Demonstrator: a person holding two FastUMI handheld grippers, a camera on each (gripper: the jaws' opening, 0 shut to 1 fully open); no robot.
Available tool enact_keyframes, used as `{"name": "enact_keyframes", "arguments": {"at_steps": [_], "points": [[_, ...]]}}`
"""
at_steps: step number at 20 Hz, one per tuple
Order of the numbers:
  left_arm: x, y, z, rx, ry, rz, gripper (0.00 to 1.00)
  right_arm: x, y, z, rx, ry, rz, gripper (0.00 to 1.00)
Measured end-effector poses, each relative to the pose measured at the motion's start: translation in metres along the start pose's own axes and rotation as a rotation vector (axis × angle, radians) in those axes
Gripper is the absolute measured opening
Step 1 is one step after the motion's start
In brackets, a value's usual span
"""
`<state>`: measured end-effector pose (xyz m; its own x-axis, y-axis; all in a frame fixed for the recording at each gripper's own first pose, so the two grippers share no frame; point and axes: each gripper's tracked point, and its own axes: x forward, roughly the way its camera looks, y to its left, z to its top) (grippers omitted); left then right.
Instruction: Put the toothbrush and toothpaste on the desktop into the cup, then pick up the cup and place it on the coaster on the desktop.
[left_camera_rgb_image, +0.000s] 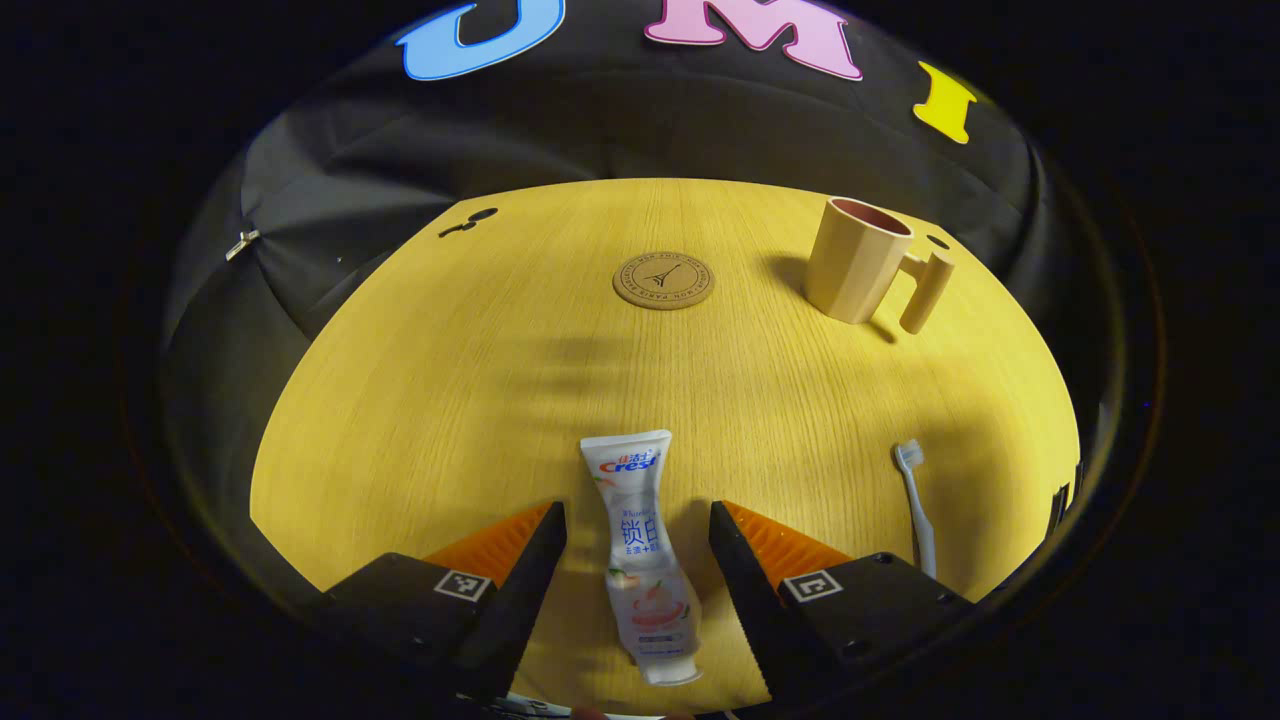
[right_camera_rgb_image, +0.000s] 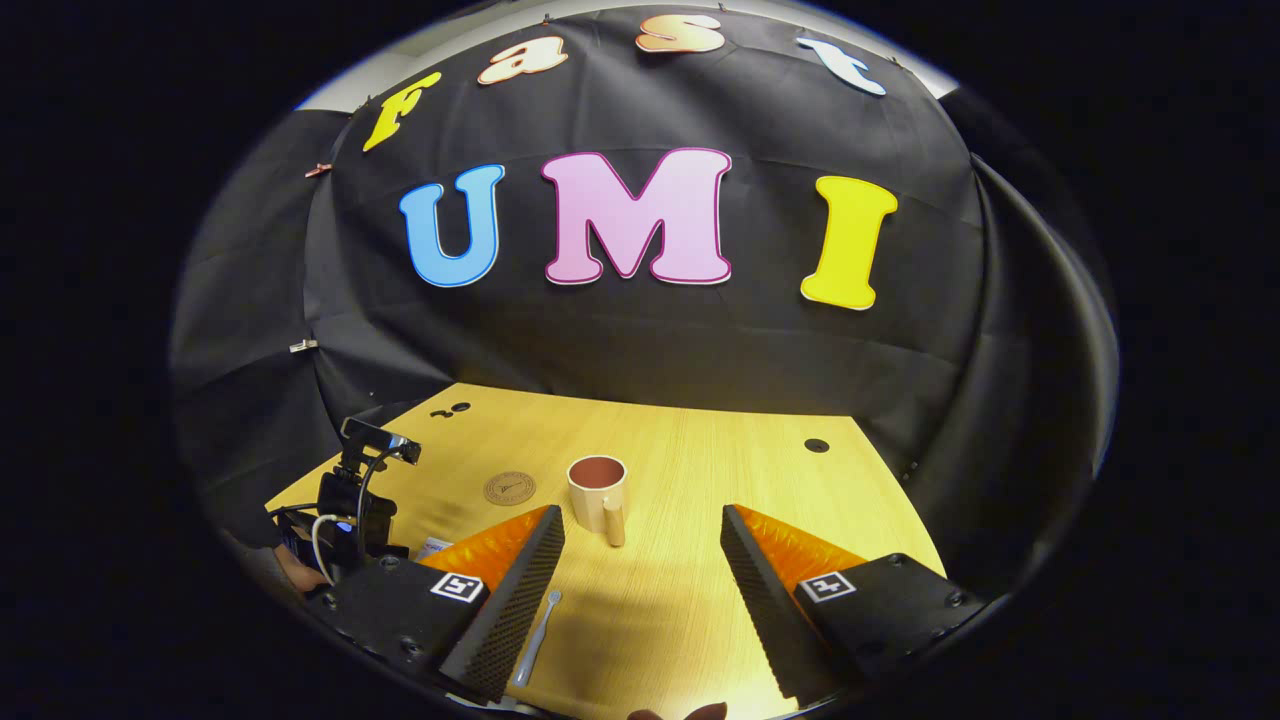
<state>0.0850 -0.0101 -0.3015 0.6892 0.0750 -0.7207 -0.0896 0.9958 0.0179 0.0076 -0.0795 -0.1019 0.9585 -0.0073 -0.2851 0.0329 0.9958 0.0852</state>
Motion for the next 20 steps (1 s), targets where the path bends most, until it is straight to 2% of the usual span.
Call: {"name": "enact_keyframes", "arguments": {"at_steps": [5,8,11,13,14,15,17,18,20], "points": [[0.003,-0.004,-0.006,-0.006,0.019,-0.001,0.88,0.002,-0.005,-0.004,0.005,0.012,-0.002,0.97],[0.005,-0.010,-0.006,-0.015,0.028,-0.035,0.86,0.003,-0.004,-0.008,0.032,0.026,-0.002,0.97],[0.004,-0.012,-0.006,-0.003,0.034,-0.036,0.67,0.000,0.001,-0.012,0.071,0.046,0.011,0.97],[0.005,-0.013,-0.005,0.004,0.032,-0.037,0.52,-0.001,0.005,-0.014,0.072,0.051,0.014,0.98],[0.007,-0.014,-0.005,-0.001,0.030,-0.036,0.41,-0.001,0.007,-0.014,0.063,0.054,0.014,0.98],[0.006,-0.014,-0.005,-0.004,0.028,-0.038,0.43,0.000,0.011,-0.017,0.053,0.064,0.019,0.98],[0.006,-0.014,-0.005,0.007,0.029,-0.048,0.37,0.001,0.021,-0.026,0.044,0.100,0.036,0.98],[0.006,-0.016,-0.004,0.009,0.027,-0.059,0.38,0.002,0.027,-0.031,0.047,0.125,0.050,0.98],[0.005,-0.014,-0.003,0.022,0.023,-0.085,0.26,0.002,0.042,-0.041,0.054,0.175,0.076,0.98]]}}
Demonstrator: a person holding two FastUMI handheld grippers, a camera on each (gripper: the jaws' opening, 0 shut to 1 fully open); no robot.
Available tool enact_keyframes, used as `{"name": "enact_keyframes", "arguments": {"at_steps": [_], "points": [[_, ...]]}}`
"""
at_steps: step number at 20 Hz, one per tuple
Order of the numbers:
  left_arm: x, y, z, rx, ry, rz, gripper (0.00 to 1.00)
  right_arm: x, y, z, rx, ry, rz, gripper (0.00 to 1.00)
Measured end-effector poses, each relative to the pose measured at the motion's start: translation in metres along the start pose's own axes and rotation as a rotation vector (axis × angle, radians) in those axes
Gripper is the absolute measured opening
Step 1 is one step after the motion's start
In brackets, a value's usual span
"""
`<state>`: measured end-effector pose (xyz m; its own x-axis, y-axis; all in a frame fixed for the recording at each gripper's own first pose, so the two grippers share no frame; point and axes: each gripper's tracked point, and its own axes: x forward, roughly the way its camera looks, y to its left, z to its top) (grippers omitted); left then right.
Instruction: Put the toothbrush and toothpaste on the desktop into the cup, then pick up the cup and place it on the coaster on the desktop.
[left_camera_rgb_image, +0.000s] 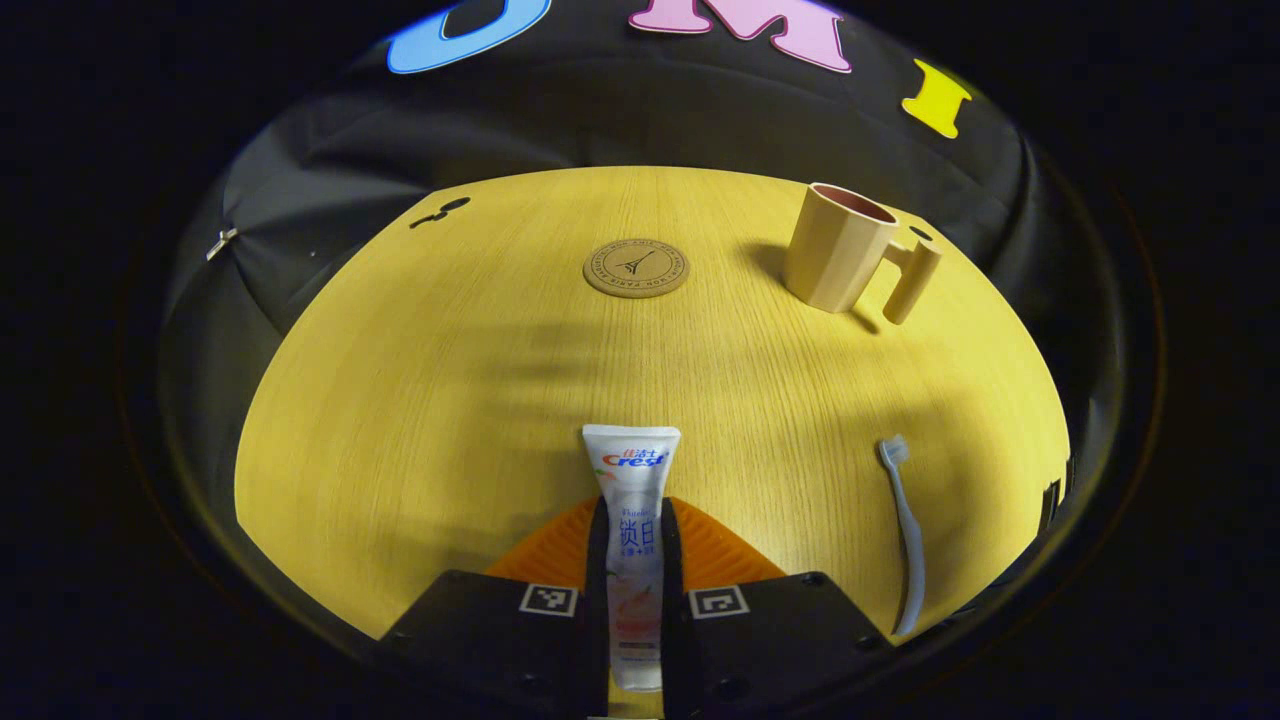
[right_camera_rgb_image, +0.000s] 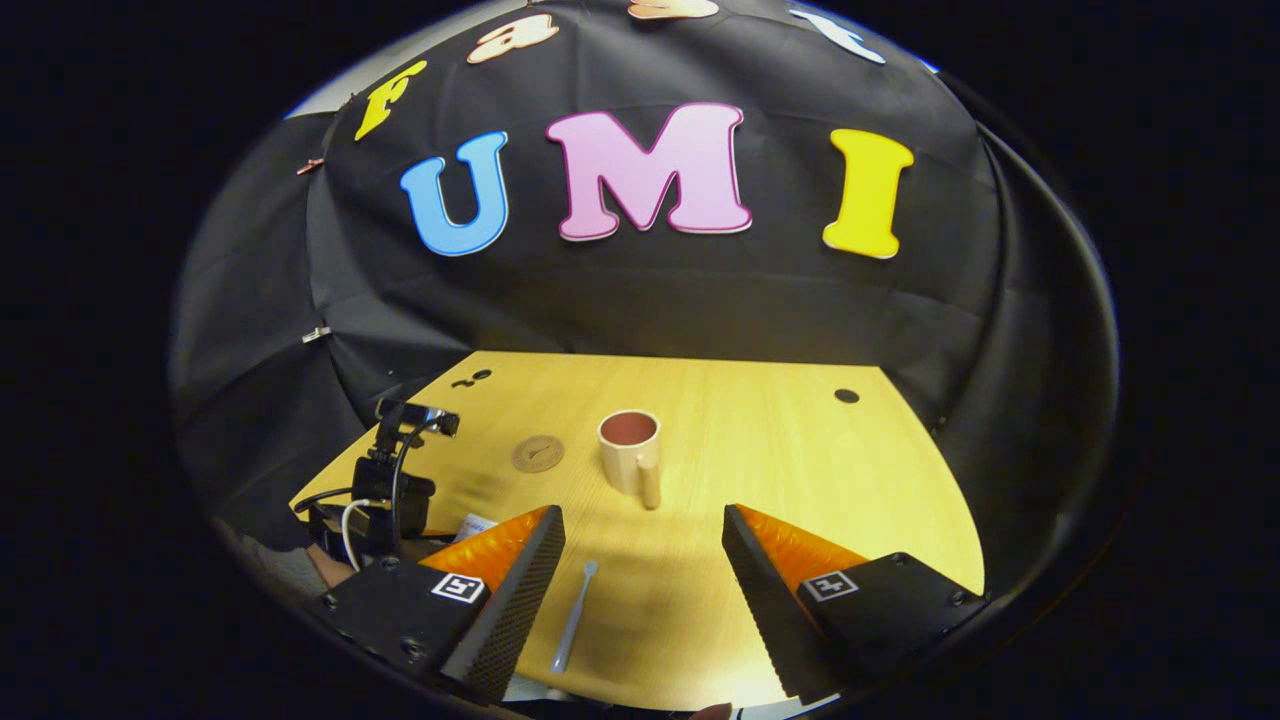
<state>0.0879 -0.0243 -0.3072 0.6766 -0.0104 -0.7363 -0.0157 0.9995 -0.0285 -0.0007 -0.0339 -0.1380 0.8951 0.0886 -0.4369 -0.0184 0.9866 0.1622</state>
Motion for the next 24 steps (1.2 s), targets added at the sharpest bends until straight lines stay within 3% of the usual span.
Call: {"name": "enact_keyframes", "arguments": {"at_steps": [4,5,13,18,24], "points": [[-0.013,0.007,-0.004,-0.016,0.011,-0.040,0.21,0.008,0.019,-0.025,-0.059,0.087,0.004,0.94],[-0.018,0.011,-0.001,-0.027,-0.009,-0.041,0.20,0.010,0.022,-0.033,-0.072,0.114,0.005,0.98],[-0.108,0.067,0.016,-0.058,-0.210,-0.033,0.20,0.046,0.065,-0.097,-0.093,0.306,0.025,0.98],[-0.138,0.103,-0.007,-0.083,-0.223,0.000,0.20,0.069,0.078,-0.142,-0.122,0.431,0.023,0.98],[-0.147,0.123,-0.027,-0.140,-0.224,0.006,0.20,0.097,0.071,-0.178,-0.159,0.536,-0.031,0.98]]}}
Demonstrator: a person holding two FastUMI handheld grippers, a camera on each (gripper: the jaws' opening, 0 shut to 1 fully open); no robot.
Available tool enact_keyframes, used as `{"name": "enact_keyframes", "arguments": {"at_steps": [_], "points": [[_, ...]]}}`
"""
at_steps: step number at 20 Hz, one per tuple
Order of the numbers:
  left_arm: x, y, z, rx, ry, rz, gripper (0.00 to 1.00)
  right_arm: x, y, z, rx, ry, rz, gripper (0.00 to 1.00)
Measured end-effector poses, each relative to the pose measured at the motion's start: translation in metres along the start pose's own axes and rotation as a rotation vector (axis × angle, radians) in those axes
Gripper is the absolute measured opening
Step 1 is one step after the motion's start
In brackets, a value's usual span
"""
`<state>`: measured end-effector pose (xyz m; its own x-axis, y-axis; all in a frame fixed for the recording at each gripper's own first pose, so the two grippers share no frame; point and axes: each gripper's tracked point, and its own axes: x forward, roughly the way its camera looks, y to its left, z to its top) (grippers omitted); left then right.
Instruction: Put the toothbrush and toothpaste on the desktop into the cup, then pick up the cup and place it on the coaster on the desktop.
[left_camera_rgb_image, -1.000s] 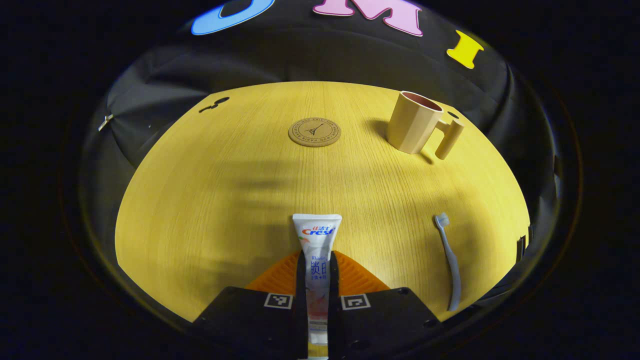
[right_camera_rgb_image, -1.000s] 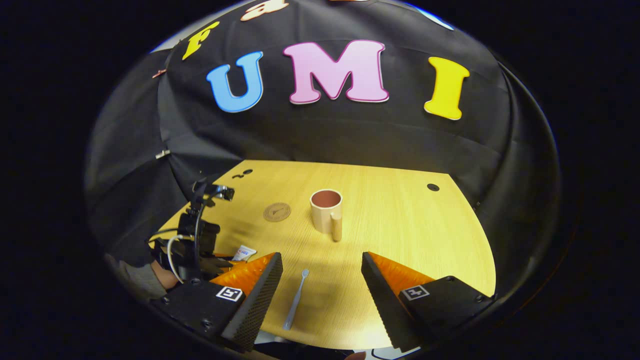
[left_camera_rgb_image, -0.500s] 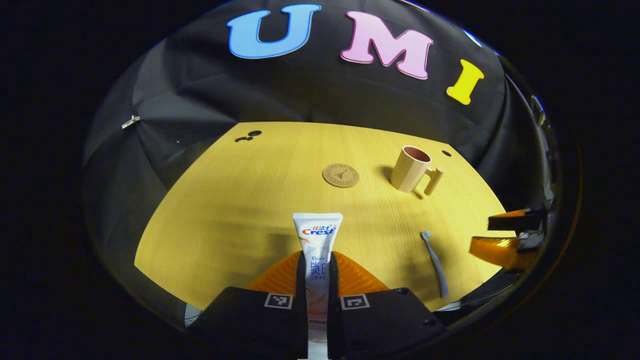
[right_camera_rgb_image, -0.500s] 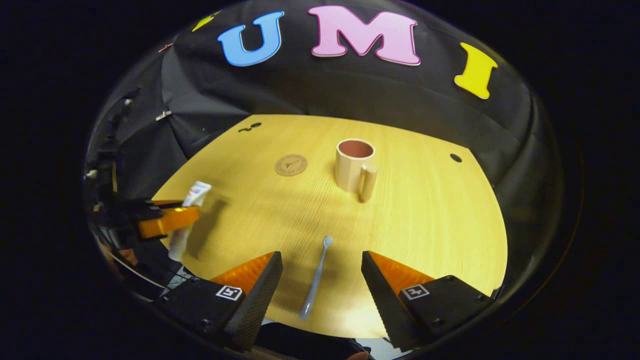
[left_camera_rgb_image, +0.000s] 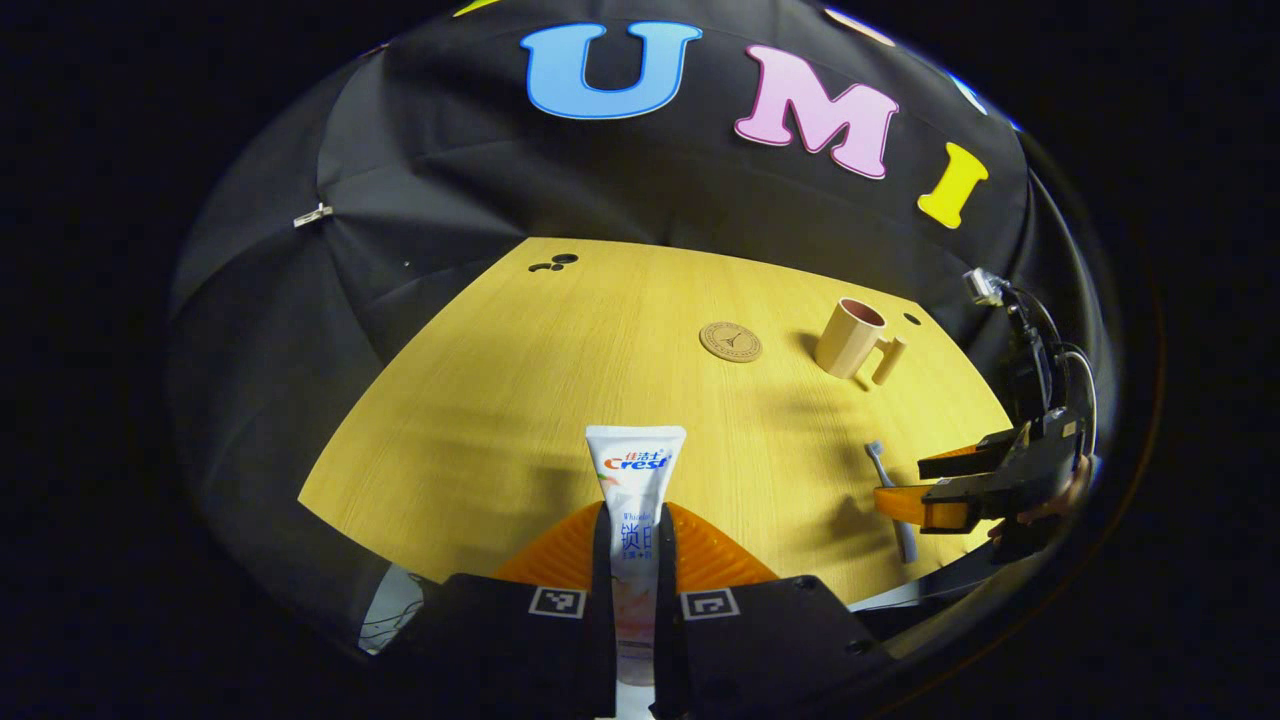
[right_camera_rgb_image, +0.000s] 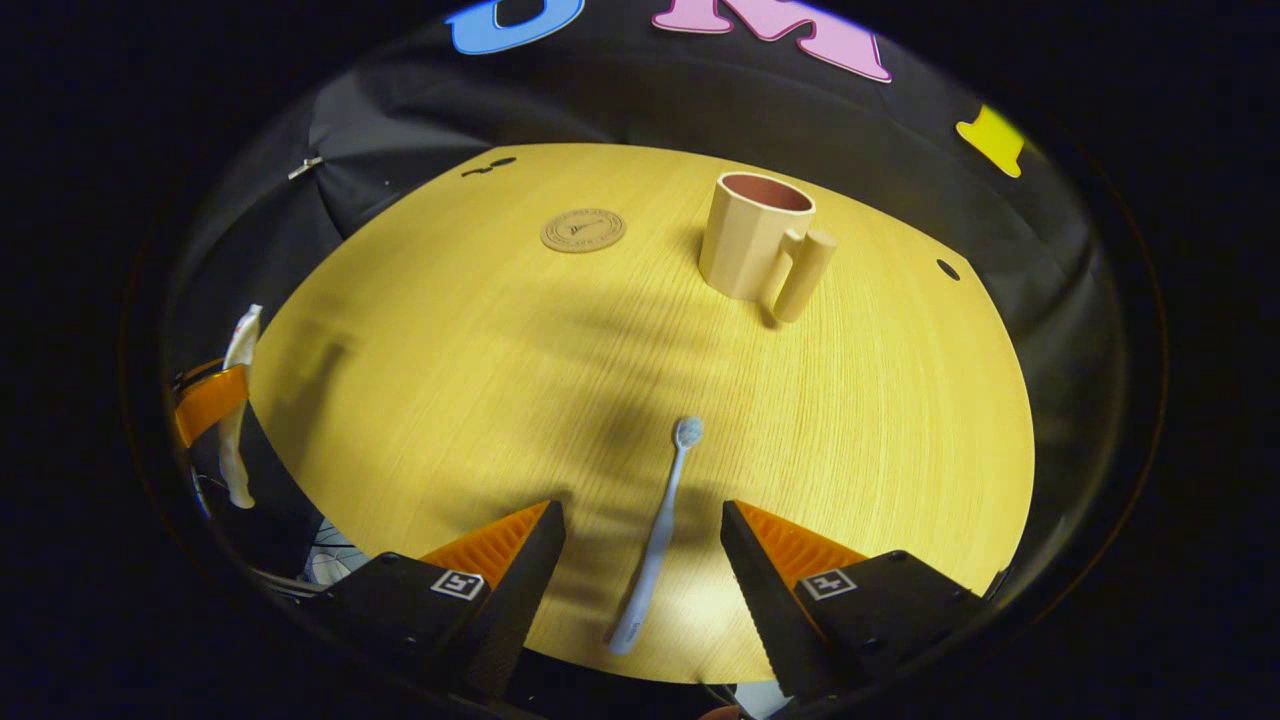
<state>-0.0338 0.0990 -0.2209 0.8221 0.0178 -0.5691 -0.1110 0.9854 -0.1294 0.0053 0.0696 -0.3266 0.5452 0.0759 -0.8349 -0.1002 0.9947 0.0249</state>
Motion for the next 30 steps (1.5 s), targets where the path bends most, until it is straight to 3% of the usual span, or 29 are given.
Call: {"name": "enact_keyframes", "arguments": {"at_steps": [3,7,9,10,12,14,15,17,19,20,21,26,27,29,30], "points": [[-0.004,0.007,-0.004,0.000,-0.006,0.000,0.20,0.010,0.001,-0.007,-0.013,0.047,-0.011,0.94],[-0.009,0.016,-0.005,0.007,-0.016,0.010,0.20,0.016,0.000,-0.012,0.045,0.082,-0.004,0.80],[-0.013,0.022,-0.008,-0.001,-0.012,0.015,0.20,0.018,0.003,-0.014,0.087,0.110,0.021,0.78],[-0.016,0.024,-0.009,-0.005,-0.010,0.020,0.25,0.019,0.001,-0.014,0.100,0.115,0.014,0.77],[-0.020,0.028,-0.011,-0.015,-0.009,0.031,0.20,0.019,-0.001,-0.013,0.103,0.118,0.014,0.55],[-0.024,0.031,-0.012,-0.022,-0.013,0.043,0.20,0.018,-0.002,-0.013,0.092,0.109,0.018,0.46],[-0.025,0.031,-0.013,-0.023,-0.013,0.050,0.20,0.018,-0.002,-0.014,0.084,0.109,0.019,0.31],[-0.029,0.030,-0.013,-0.028,-0.013,0.063,0.20,0.015,0.000,-0.015,0.080,0.119,0.036,0.29],[-0.033,0.028,-0.013,-0.033,-0.017,0.072,0.20,0.016,0.003,-0.017,0.088,0.133,0.057,0.10],[-0.035,0.026,-0.013,-0.034,-0.020,0.075,0.25,0.015,0.003,-0.020,0.086,0.139,0.065,0.10],[-0.036,0.024,-0.014,-0.035,-0.020,0.079,0.20,0.015,0.002,-0.020,0.086,0.141,0.068,0.10],[-0.039,0.006,-0.009,-0.036,-0.034,0.084,0.25,0.014,-0.002,-0.018,0.079,0.094,0.095,0.07],[-0.040,0.001,-0.007,-0.035,-0.040,0.082,0.20,0.012,-0.004,-0.015,0.086,0.071,0.103,0.07],[-0.041,-0.008,-0.001,-0.034,-0.052,0.074,0.25,0.002,-0.007,-0.002,0.126,0.007,0.134,0.07],[-0.041,-0.014,0.004,-0.035,-0.060,0.065,0.20,-0.006,-0.007,0.006,0.148,-0.027,0.158,0.07]]}}
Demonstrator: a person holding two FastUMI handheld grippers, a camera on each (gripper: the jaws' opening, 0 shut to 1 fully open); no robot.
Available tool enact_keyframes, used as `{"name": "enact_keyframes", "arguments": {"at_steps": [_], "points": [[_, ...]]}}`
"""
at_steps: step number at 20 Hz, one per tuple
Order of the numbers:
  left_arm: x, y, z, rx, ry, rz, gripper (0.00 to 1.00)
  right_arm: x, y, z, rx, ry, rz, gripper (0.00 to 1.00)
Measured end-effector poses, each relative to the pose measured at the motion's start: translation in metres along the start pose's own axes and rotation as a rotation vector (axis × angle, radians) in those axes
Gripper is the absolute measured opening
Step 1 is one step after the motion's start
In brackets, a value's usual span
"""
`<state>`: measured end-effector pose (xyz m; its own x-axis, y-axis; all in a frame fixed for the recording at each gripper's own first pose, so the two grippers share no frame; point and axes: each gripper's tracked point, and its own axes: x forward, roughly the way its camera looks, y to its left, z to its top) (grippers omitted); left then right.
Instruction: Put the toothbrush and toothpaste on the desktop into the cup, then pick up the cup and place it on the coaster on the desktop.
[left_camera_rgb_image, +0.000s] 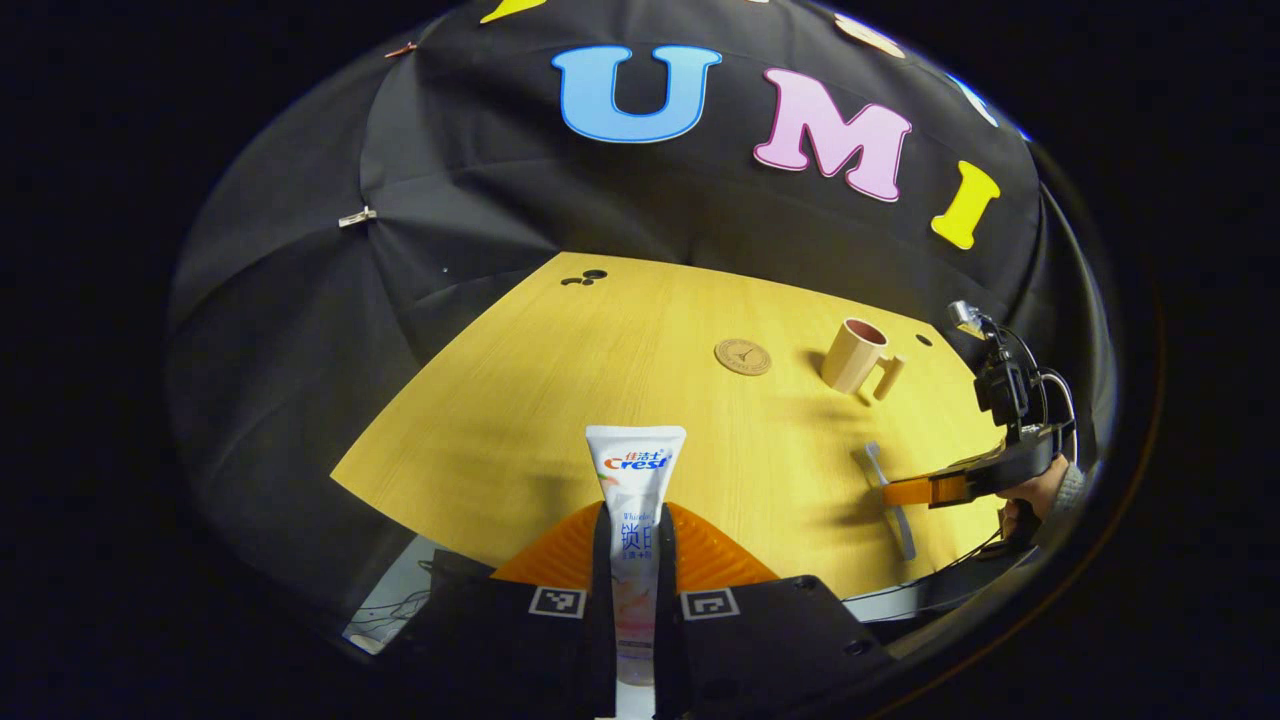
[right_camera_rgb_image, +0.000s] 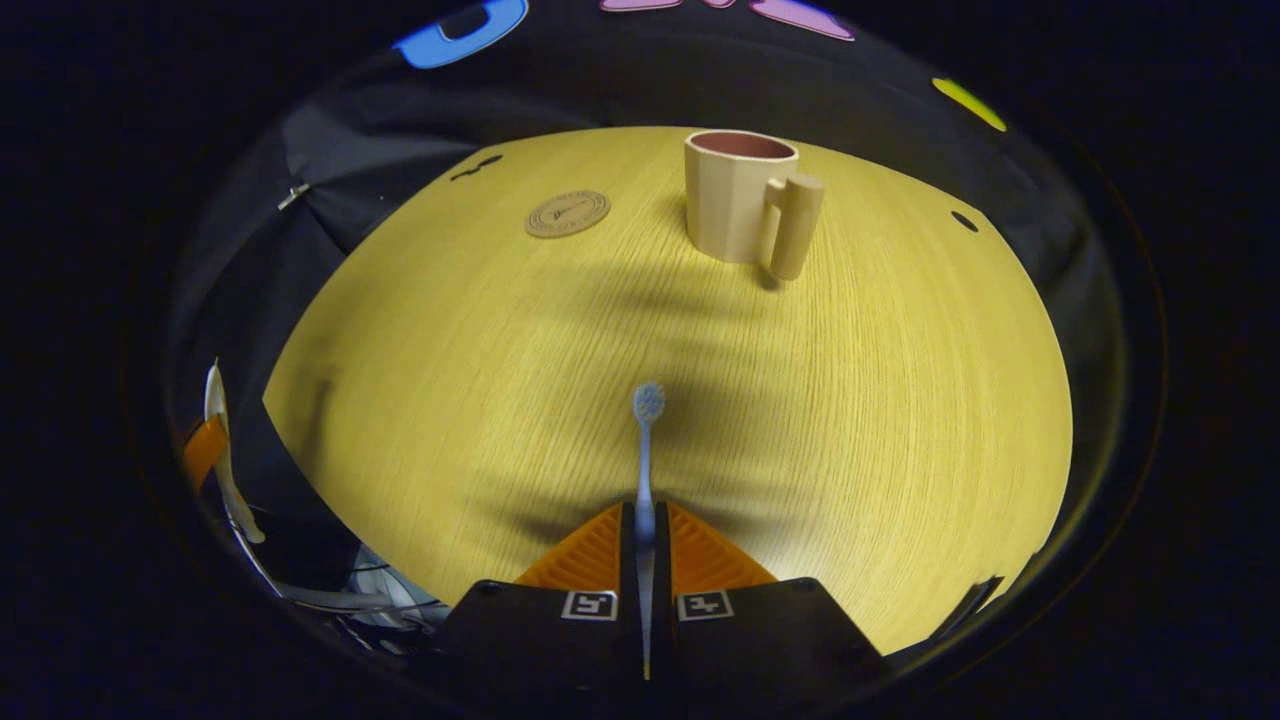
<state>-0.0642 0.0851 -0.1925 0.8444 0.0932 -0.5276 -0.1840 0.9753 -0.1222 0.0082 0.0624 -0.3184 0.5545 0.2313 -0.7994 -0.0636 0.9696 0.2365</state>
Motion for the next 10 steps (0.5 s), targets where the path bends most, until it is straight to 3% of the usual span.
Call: {"name": "enact_keyframes", "arguments": {"at_steps": [4,10], "points": [[0.000,-0.026,0.031,0.009,-0.070,-0.044,0.20,-0.038,0.003,0.045,0.000,-0.169,0.074,0.07],[0.011,-0.091,0.120,-0.002,-0.263,-0.171,0.20,-0.097,-0.003,0.106,-0.007,-0.387,0.142,0.07]]}}
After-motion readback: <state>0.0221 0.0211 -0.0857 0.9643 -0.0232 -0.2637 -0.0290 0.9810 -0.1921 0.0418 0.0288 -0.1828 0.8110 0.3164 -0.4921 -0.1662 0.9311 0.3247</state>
